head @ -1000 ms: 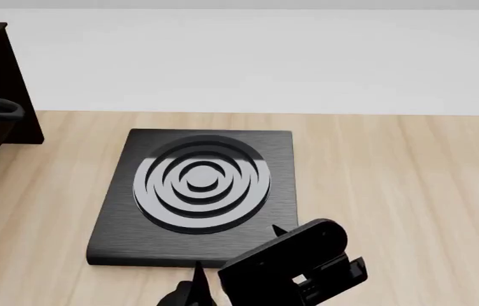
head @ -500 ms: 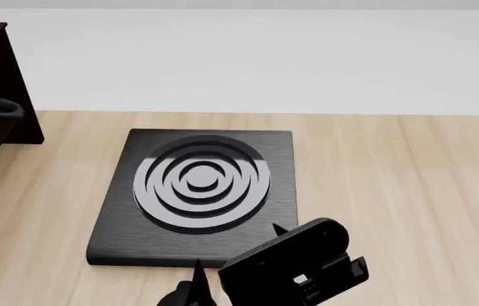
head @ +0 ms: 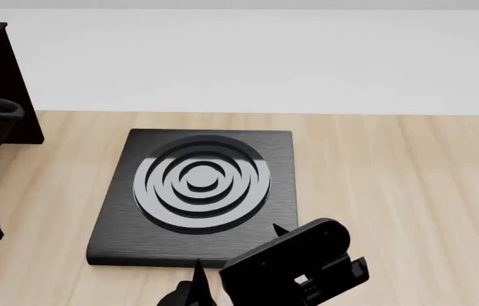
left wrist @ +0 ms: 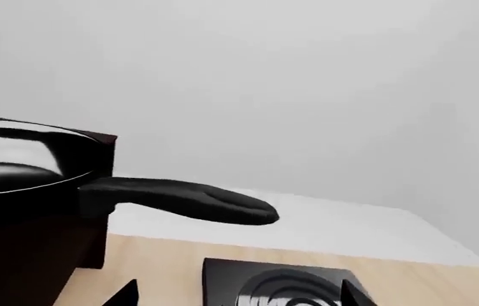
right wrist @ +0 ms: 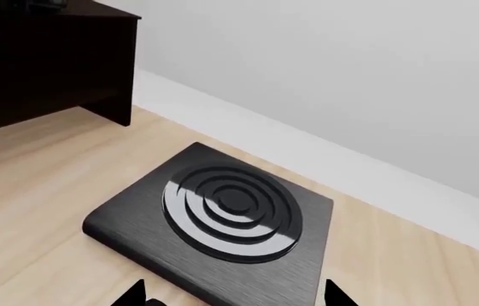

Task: Put the frying pan on the cabinet shelf.

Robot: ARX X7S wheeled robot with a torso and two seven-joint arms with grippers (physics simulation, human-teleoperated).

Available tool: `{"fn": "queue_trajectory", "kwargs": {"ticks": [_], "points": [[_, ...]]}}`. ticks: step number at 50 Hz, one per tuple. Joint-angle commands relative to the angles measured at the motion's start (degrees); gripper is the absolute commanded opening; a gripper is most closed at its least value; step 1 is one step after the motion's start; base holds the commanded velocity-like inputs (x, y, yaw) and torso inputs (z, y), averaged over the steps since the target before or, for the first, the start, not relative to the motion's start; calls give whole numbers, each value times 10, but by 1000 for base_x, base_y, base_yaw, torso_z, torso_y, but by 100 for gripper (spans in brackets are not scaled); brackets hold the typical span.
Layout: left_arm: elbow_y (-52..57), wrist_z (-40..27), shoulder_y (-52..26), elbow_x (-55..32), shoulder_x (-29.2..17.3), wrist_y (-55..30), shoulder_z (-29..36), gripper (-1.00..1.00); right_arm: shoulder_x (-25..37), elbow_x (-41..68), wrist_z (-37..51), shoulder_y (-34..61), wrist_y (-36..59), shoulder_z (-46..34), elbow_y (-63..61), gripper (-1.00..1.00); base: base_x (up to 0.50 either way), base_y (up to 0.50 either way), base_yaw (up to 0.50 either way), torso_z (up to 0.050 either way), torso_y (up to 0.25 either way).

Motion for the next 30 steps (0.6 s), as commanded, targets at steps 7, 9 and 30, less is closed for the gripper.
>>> {"fn": "queue_trajectory", "kwargs": {"ticks": [7,9,30], "points": [[55,-17,2,86,-23,-13,57,100,-1,14,3,-3,-6,13,1,100,0,0,0,0,0],[62,-22,6,92,-22,-12,60,100,-6,25,5,-7,-11,27,0,100,0,0,0,0,0],[157,-90,-17,122,-19,-83,121,100,-9,53,31,-13,-6,67,2,100,0,0,0,0,0]]}}
